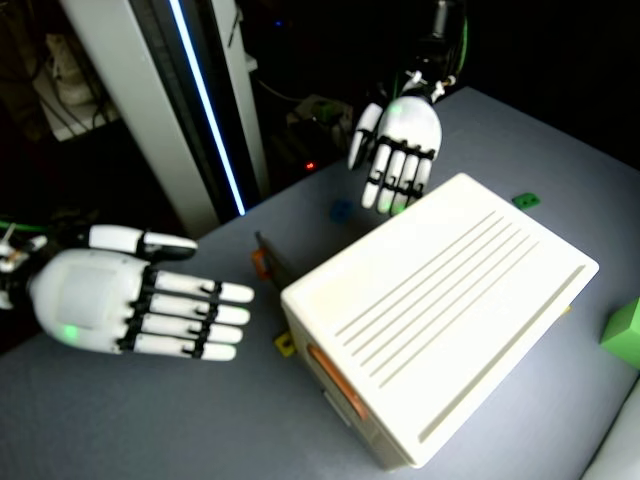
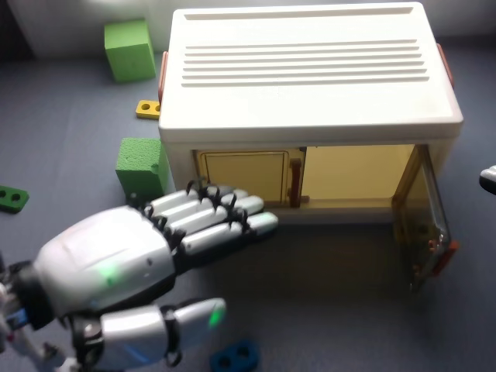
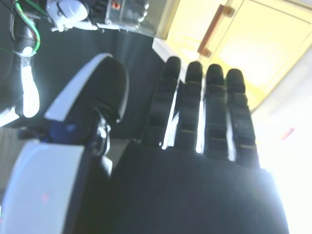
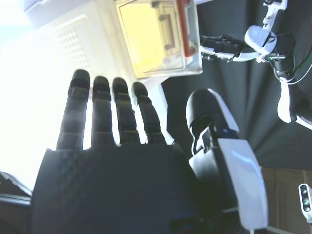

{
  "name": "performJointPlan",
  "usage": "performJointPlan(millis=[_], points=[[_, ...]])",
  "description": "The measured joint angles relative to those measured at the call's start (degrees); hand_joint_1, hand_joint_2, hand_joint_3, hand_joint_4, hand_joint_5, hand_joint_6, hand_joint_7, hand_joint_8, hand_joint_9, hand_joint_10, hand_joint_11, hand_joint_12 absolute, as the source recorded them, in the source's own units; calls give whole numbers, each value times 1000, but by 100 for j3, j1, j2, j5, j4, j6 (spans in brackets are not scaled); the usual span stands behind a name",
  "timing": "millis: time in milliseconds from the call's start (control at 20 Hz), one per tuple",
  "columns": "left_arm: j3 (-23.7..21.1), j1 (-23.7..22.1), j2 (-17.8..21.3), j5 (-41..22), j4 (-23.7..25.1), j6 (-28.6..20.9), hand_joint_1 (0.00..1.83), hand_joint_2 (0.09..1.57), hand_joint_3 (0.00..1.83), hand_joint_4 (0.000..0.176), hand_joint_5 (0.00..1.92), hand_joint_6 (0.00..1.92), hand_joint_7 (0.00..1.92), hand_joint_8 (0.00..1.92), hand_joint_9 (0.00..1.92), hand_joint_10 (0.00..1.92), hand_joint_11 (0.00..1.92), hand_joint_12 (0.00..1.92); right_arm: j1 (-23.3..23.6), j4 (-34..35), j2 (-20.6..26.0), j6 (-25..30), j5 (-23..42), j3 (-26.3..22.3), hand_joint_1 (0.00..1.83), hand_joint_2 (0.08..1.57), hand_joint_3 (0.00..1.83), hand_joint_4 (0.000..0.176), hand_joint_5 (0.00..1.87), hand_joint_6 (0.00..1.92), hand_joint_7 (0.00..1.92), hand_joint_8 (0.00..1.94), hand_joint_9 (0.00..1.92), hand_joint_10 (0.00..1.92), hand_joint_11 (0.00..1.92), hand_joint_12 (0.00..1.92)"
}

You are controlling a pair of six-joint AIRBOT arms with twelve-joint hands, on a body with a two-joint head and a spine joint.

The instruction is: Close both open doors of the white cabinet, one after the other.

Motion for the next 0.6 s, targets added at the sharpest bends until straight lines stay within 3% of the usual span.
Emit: performJointPlan(millis=[200,350,600], points=[[-238,472,341,-291,-358,9,0,1571,137,0,121,7,77,7,79,7,71,71,59,-197,133,-7,13,-111,0,1510,14,0,2,1,0,0,0,0,0,0],[-376,737,533,-463,-660,192,0,1571,180,0,166,3,139,4,142,5,115,120,94,-374,151,-13,11,-173,0,1509,10,0,3,1,0,0,0,0,0,0],[-492,1060,678,-870,-1427,595,0,1571,215,0,87,0,38,0,50,0,7,214,278,-726,151,-13,-111,-212,0,1523,11,0,0,0,0,0,0,0,0,0]])
